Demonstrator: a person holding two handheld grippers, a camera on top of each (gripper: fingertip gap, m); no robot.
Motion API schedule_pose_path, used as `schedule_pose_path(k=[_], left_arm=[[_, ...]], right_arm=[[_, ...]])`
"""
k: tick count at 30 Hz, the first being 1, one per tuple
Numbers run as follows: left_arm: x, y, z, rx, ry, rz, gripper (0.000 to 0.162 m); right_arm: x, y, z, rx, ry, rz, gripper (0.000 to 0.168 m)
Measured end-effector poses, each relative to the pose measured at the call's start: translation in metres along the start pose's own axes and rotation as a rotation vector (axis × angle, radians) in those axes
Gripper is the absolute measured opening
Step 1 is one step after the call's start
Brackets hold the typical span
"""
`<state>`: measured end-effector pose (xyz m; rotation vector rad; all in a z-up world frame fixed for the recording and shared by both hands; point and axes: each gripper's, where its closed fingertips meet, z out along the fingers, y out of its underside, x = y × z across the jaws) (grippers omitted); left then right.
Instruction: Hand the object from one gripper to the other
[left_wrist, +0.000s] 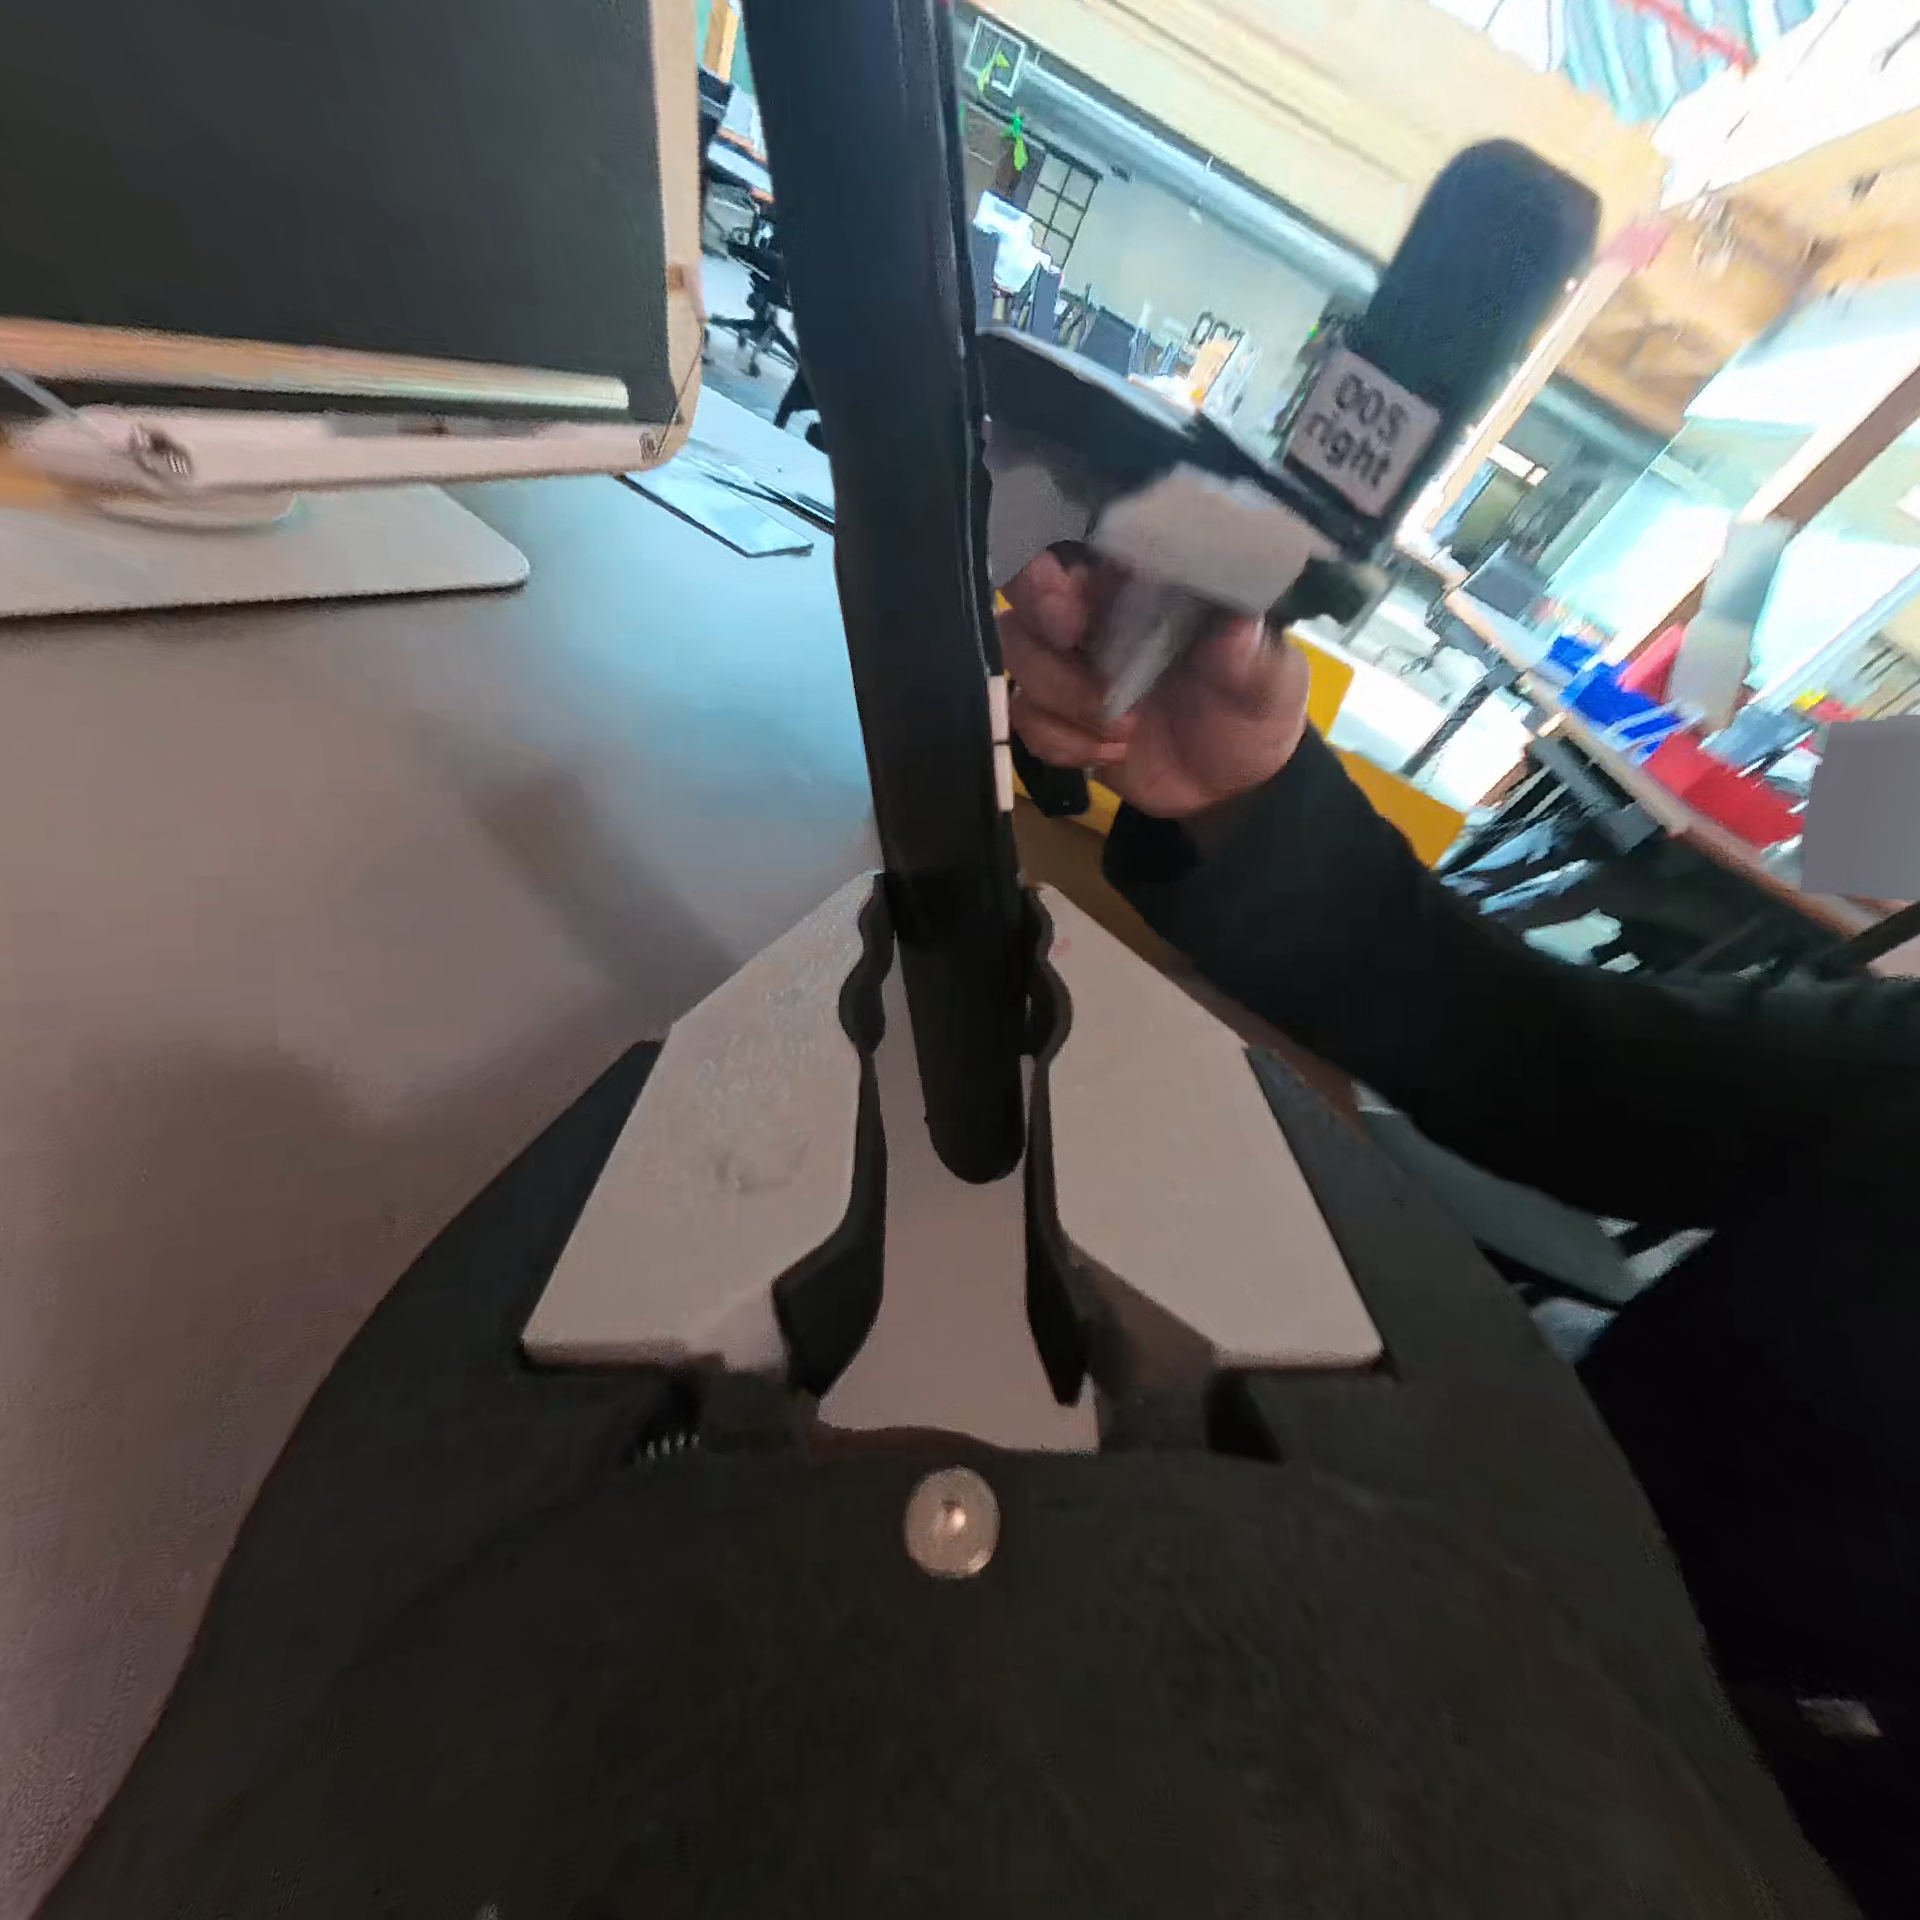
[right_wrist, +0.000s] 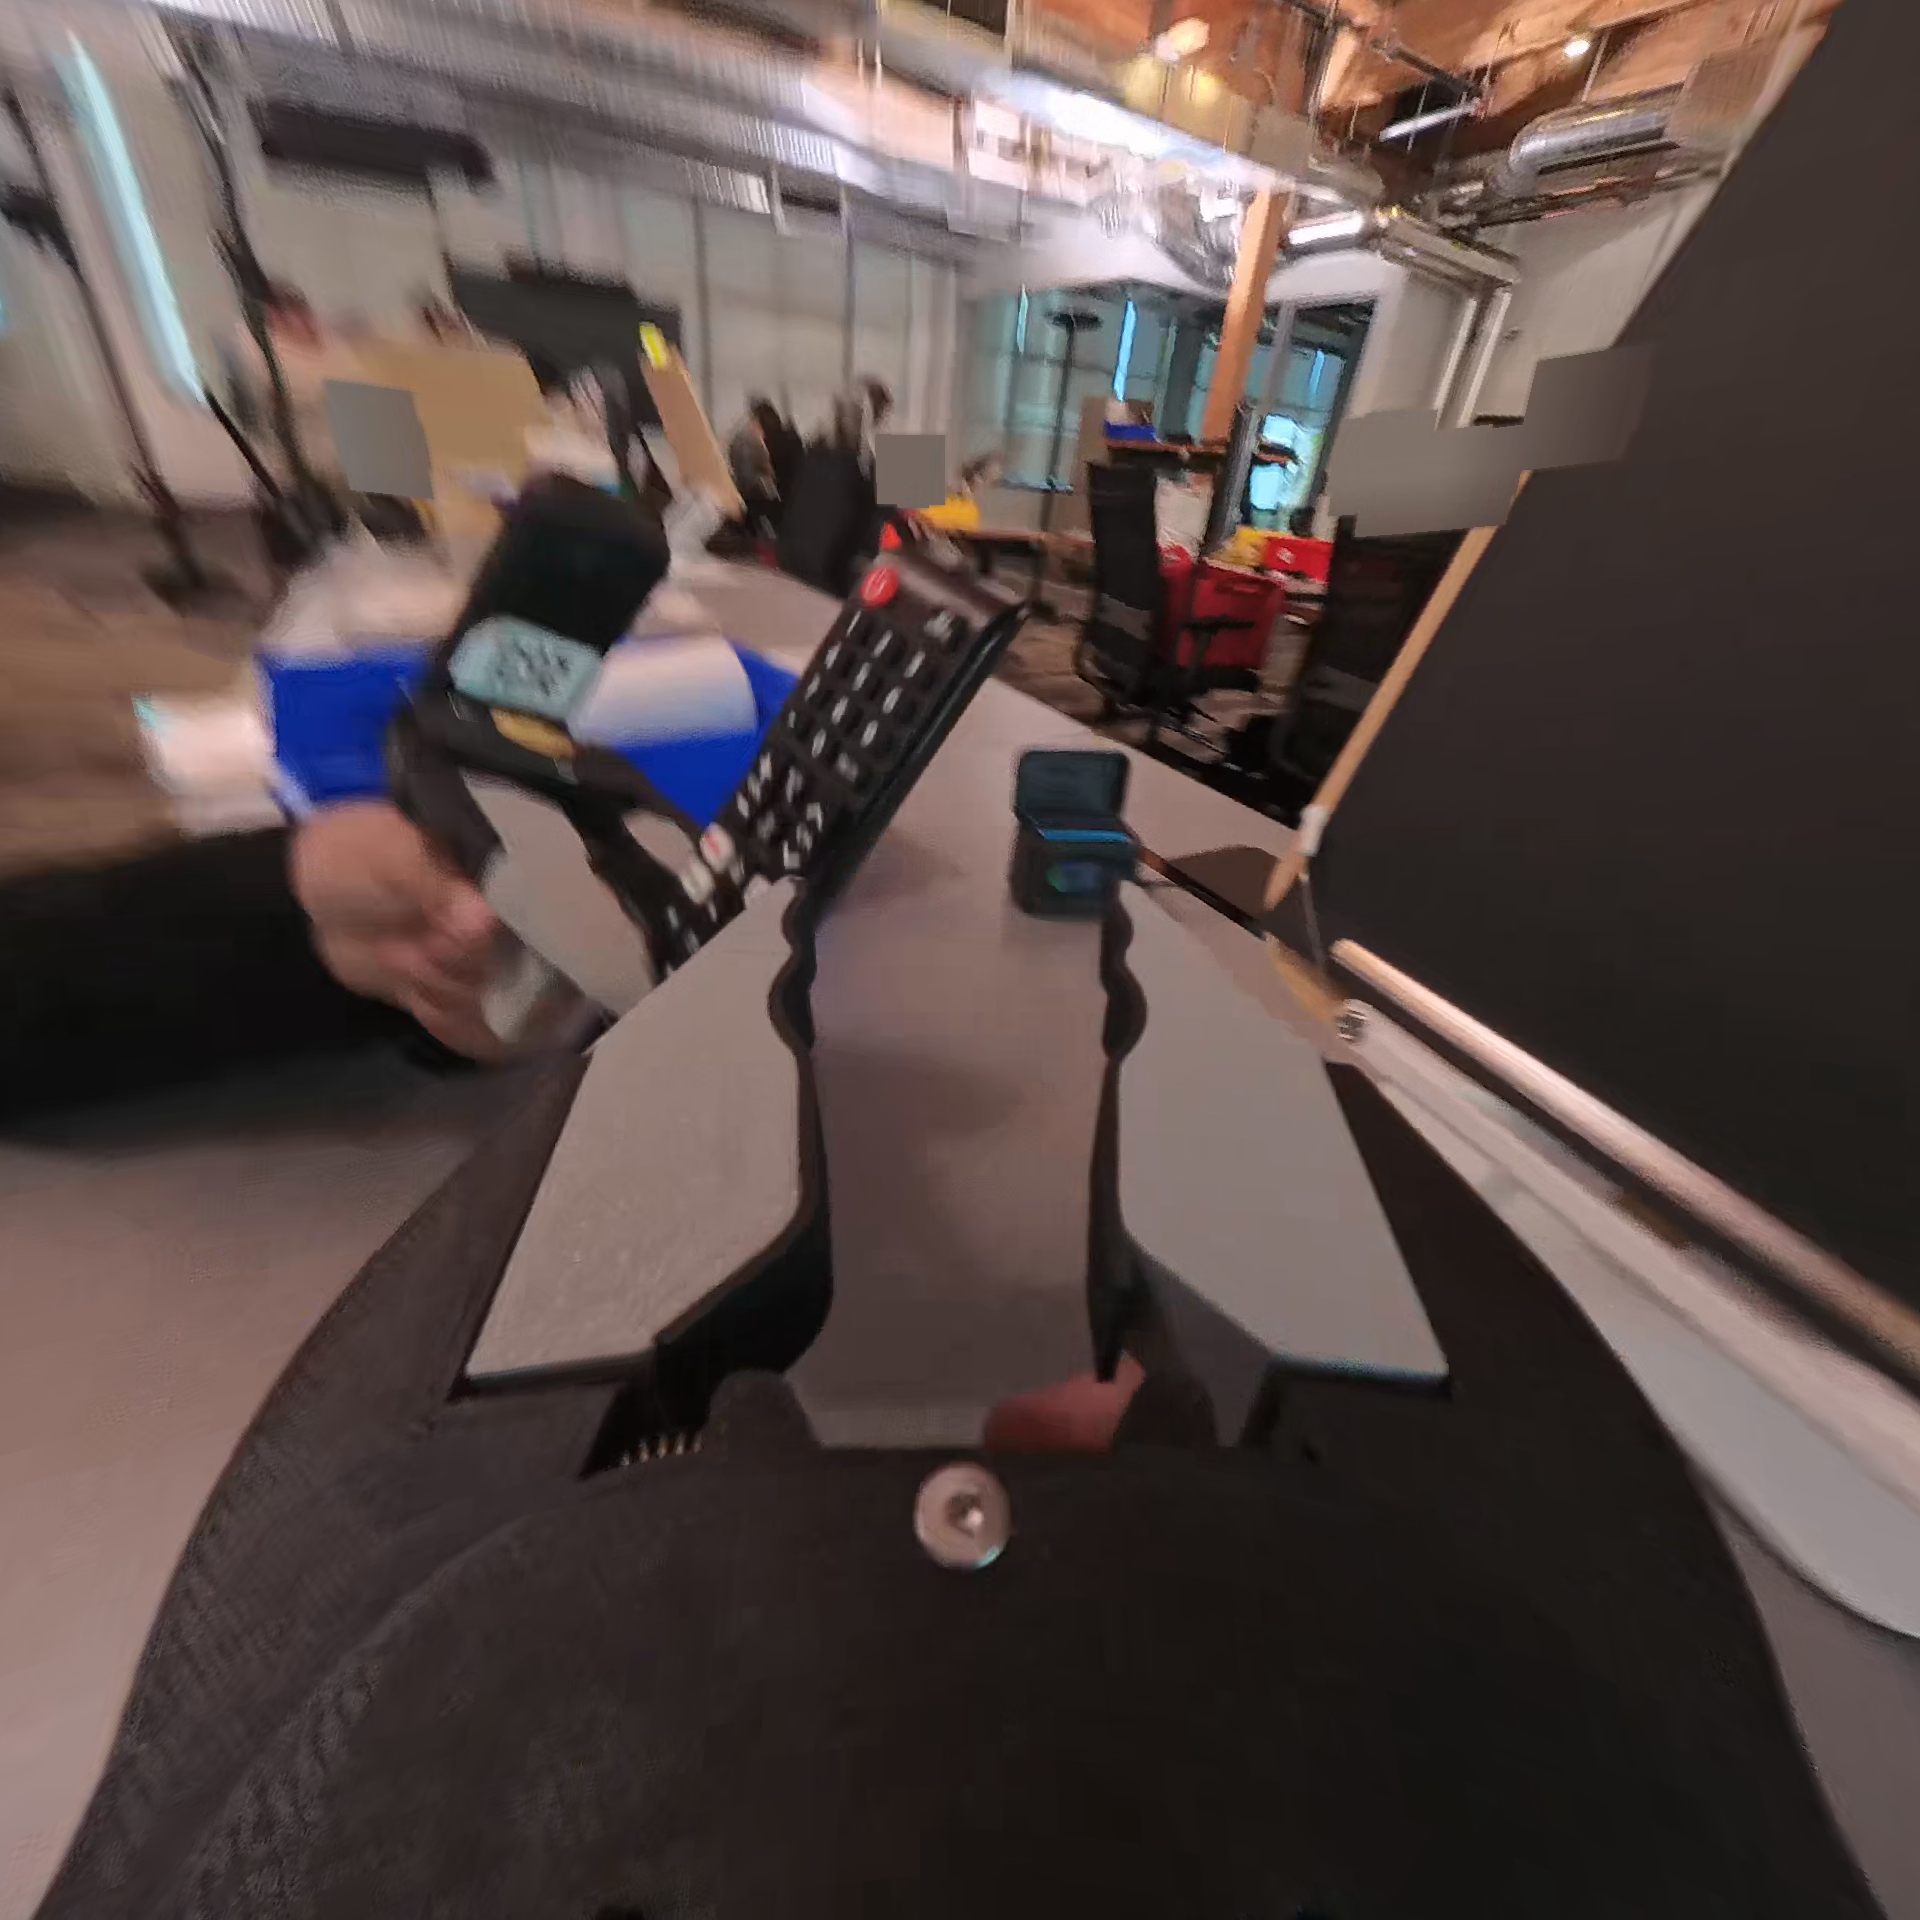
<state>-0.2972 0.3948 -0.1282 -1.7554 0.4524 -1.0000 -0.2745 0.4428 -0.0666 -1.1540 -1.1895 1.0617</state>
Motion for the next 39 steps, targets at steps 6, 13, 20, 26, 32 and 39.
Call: schedule_pose_path(k=[6, 13, 20, 26, 32, 39], left_arm=[[0.022, -0.001, 0.001, 0.019, 0.234, -0.276, 0.022], [0.031, 0.003, 0.006, -0.003, 0.321, -0.414, 0.022], [0.035, 0.008, 0.009, -0.037, 0.364, -0.486, 0.022], [0.048, 0.024, 0.018, -0.129, 0.395, -0.459, 0.023], [0.04, -0.014, -0.001, 0.059, 0.377, -0.372, 0.035], [0.013, -0.035, -0.023, 0.144, -0.065, 0.238, 0.053]], right_arm=[[0.001, 0.037, 0.011, -0.203, 0.325, -1.007, 0.01], [-0.015, 0.014, 0.017, -0.056, 0.454, -1.276, 0.034], [-0.032, 0.014, 0.021, -0.014, 0.427, -1.449, 0.055], [-0.05, 0.036, 0.032, -0.059, 0.299, -1.507, 0.033], [-0.036, 0.036, 0.03, -0.175, 0.264, -1.162, 0.025], [-0.017, 0.03, 0.022, -0.181, 0.138, -0.529, 0.02]])
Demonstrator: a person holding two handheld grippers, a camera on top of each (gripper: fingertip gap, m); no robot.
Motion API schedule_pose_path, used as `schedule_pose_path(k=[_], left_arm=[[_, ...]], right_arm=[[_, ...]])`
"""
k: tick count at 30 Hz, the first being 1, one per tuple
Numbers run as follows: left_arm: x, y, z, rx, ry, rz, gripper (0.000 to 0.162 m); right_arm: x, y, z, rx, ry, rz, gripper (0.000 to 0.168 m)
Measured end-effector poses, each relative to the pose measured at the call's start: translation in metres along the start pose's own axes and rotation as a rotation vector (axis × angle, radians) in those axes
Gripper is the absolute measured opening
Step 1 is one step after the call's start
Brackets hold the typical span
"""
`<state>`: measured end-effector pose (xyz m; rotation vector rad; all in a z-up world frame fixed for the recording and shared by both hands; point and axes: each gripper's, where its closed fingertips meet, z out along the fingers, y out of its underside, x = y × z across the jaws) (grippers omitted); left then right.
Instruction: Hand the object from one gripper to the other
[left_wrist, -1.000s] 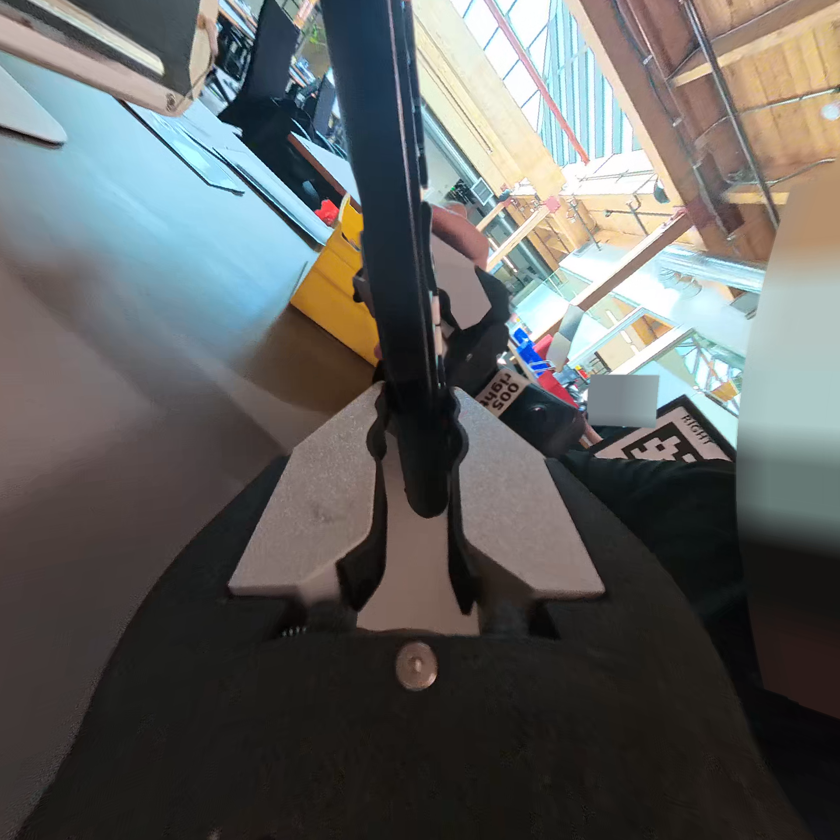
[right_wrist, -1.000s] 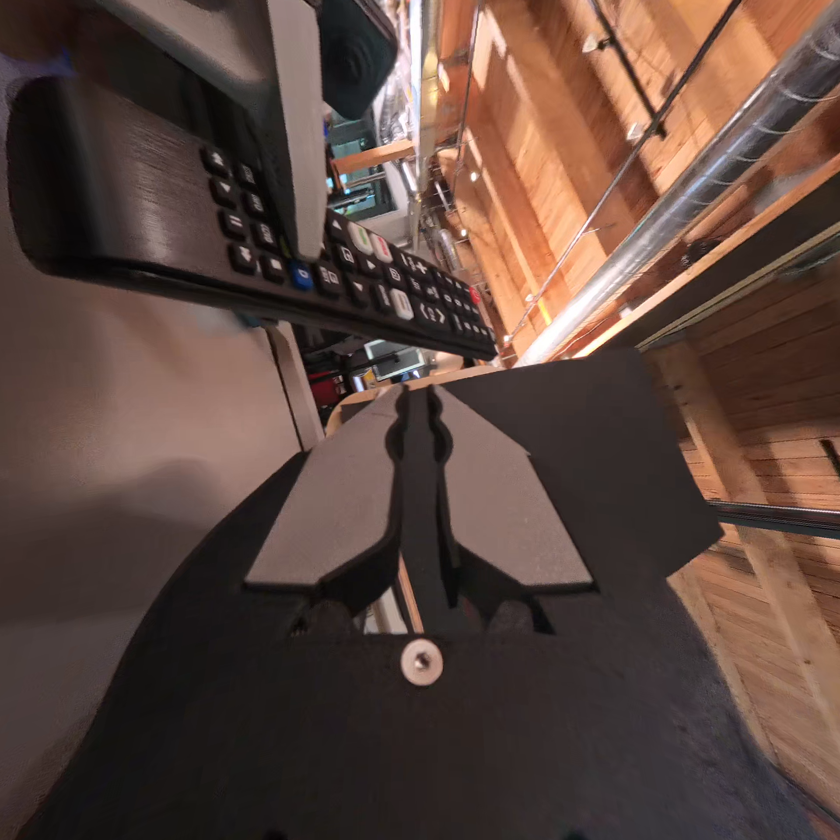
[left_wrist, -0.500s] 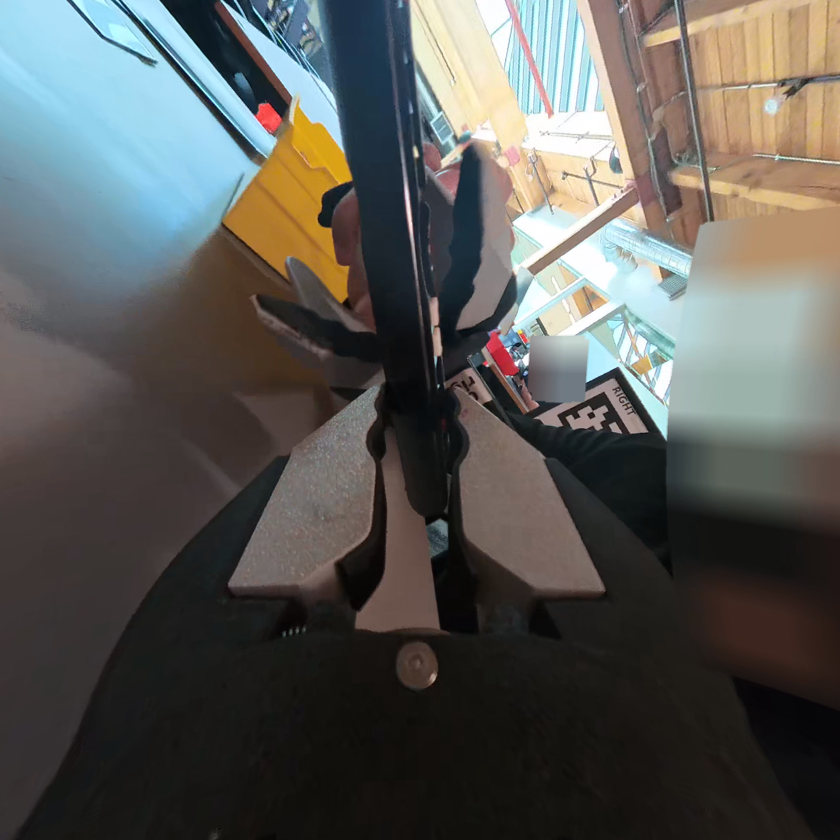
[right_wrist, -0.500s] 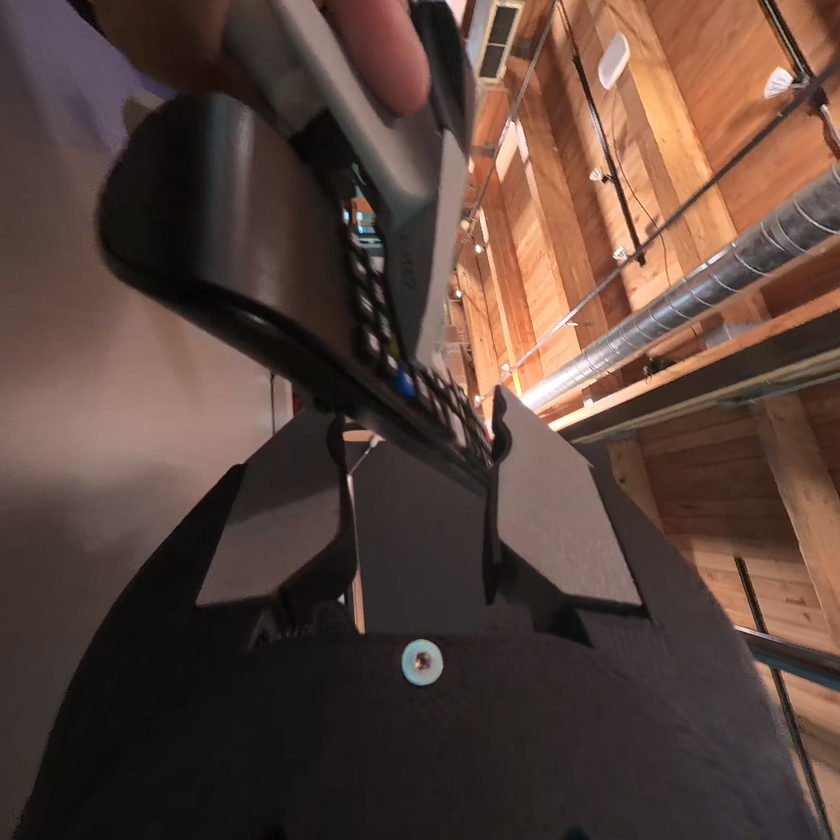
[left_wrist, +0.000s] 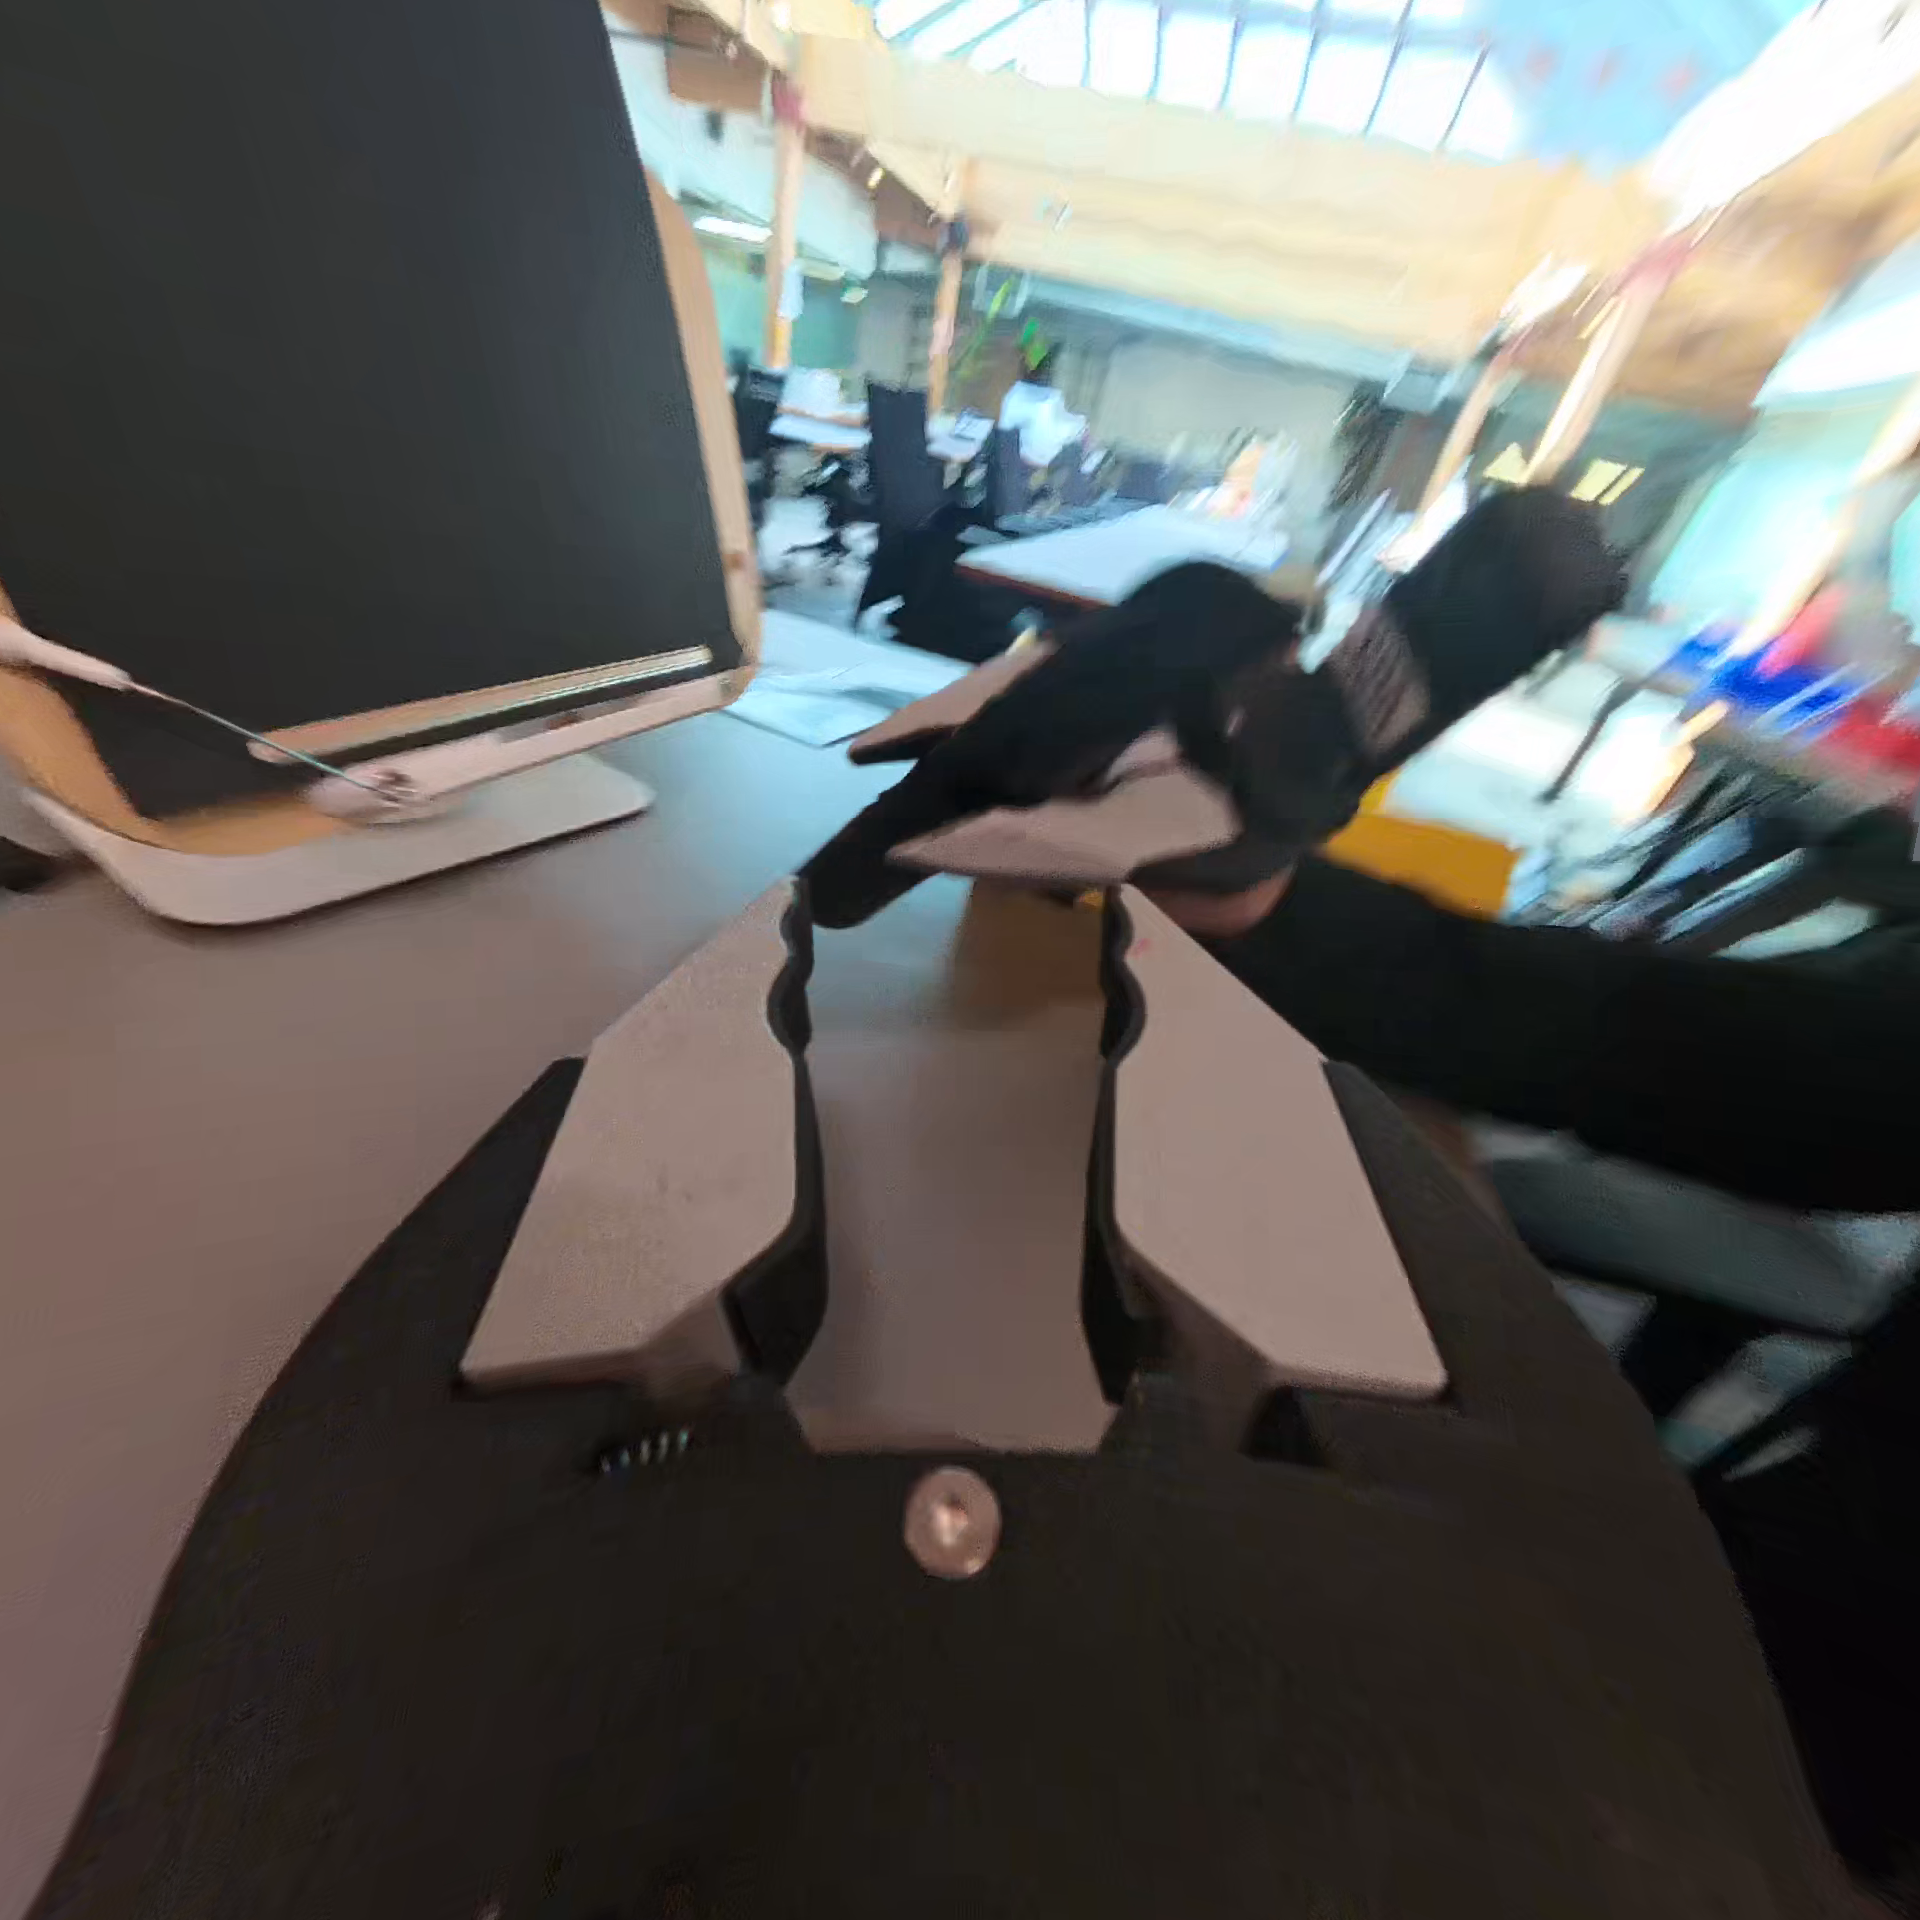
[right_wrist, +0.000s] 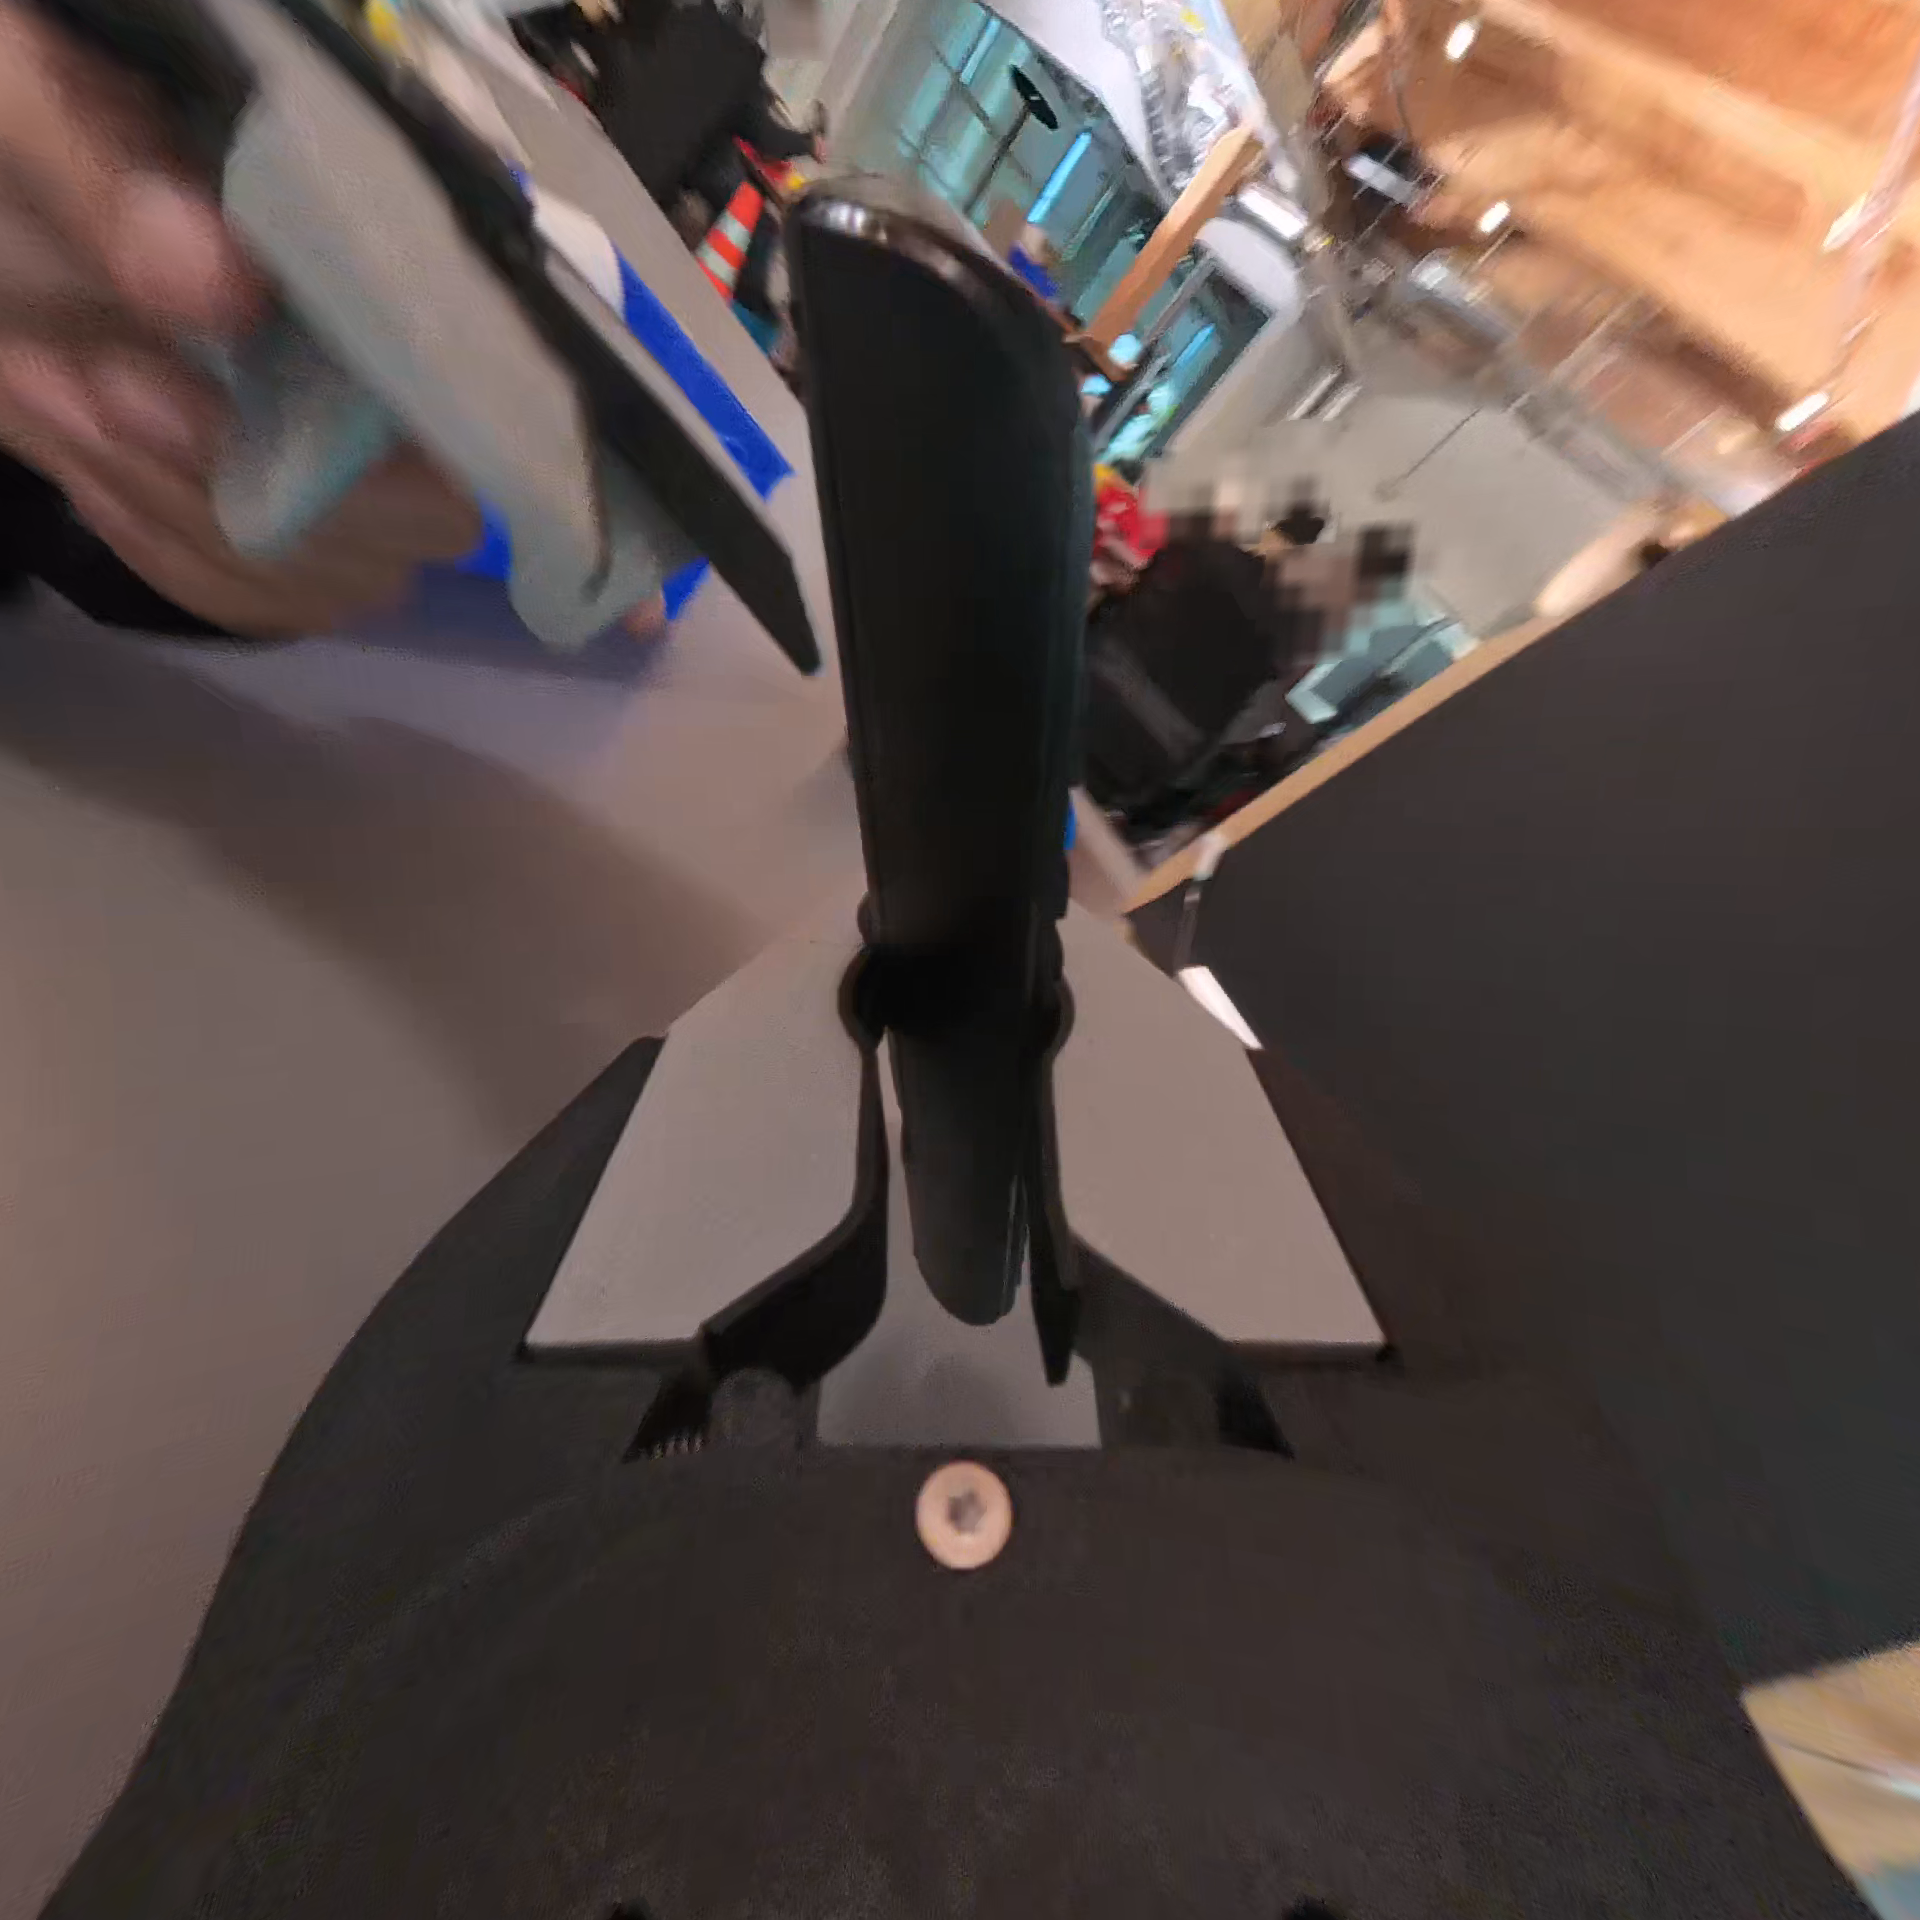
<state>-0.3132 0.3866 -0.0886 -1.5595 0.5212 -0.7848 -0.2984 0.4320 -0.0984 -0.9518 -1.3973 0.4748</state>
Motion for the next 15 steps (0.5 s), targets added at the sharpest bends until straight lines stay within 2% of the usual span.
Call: schedule_pose_path(k=[2, 5, 7, 10, 13, 15], left_arm=[[-0.006, 0.018, 0.007, -0.115, -0.106, 0.208, 0.059], [-0.019, 0.037, 0.016, -0.227, -0.282, 0.548, 0.06], [-0.017, 0.046, 0.024, -0.257, -0.314, 0.686, 0.06], [-0.01, 0.042, 0.03, -0.221, -0.381, 0.906, 0.066], [0.002, 0.028, 0.025, -0.131, -0.463, 1.317, 0.052], [0.006, 0.027, 0.024, -0.111, -0.496, 1.489, 0.05]], right_arm=[[-0.003, -0.005, -0.002, 0.03, -0.117, 0.222, 0.02], [0.0, -0.024, -0.01, 0.152, -0.272, 0.564, 0.021], [0.008, -0.035, -0.016, 0.234, -0.355, 0.773, 0.02], [0.009, -0.037, -0.019, 0.271, -0.488, 1.031, 0.02], [0.003, -0.028, -0.014, 0.223, -0.587, 1.245, 0.021], [0.0, -0.026, -0.013, 0.204, -0.66, 1.383, 0.021]])
